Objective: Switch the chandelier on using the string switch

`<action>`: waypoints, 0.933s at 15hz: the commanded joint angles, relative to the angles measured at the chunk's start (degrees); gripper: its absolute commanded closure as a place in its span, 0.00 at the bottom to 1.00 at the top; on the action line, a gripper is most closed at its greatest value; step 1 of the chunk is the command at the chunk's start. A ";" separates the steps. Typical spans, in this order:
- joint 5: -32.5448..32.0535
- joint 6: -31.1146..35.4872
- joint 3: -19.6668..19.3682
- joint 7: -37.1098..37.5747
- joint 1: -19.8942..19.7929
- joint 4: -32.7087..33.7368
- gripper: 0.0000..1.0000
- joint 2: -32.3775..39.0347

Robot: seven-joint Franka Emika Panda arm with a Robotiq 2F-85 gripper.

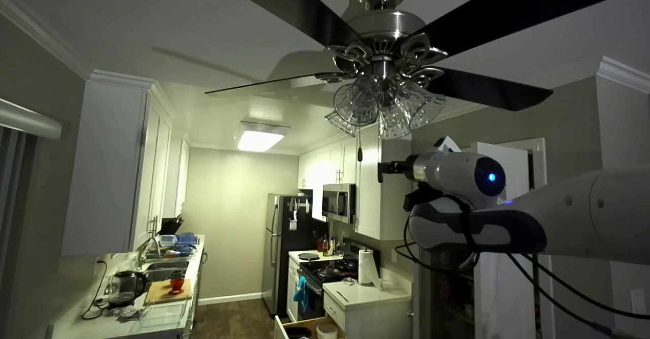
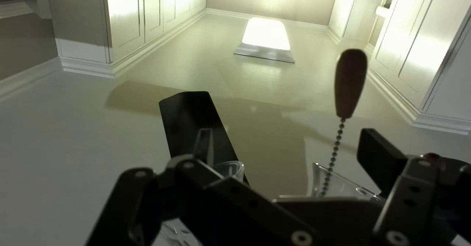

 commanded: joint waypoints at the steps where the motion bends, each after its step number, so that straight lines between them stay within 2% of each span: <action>1: -2.32 -1.21 -2.37 -3.10 3.83 1.18 0.00 3.85; 4: -4.10 -1.90 -2.74 -3.60 5.00 1.56 0.00 4.46; 14: -7.82 -3.59 -0.14 -4.56 4.66 4.12 0.00 7.30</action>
